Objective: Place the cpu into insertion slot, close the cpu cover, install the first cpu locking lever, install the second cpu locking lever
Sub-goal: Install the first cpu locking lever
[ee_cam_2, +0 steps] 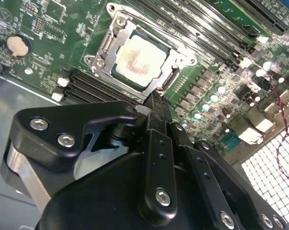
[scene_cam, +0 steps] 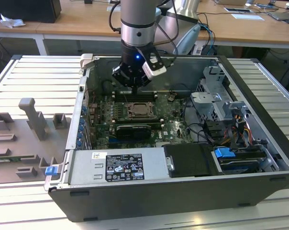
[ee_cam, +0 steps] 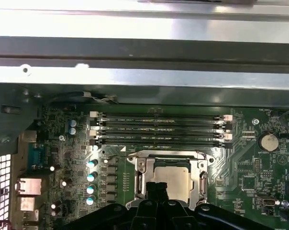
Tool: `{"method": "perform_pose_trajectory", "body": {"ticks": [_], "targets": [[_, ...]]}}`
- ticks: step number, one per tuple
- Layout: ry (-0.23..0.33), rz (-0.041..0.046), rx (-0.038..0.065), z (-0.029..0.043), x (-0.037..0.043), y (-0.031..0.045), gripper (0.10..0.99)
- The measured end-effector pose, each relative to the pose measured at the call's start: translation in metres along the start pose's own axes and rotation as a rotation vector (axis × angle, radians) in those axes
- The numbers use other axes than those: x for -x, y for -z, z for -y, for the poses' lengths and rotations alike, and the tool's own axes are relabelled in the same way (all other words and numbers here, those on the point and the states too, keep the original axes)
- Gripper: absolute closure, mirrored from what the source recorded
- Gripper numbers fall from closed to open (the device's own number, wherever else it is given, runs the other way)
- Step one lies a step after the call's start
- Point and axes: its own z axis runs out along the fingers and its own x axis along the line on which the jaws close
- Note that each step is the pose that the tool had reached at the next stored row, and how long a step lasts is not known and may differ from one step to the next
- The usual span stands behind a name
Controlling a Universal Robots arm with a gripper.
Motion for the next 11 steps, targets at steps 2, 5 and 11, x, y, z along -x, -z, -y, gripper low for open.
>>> {"method": "perform_pose_trajectory", "body": {"ticks": [2,5,11], "targets": [[0.0,0.0029,0.0,-0.0001,-0.0039,0.0,0.98],[0.001,0.0069,0.001,-0.0002,-0.0094,0.0001,0.98],[0.001,0.0104,0.007,-0.0005,-0.0226,0.0,0.98]]}}
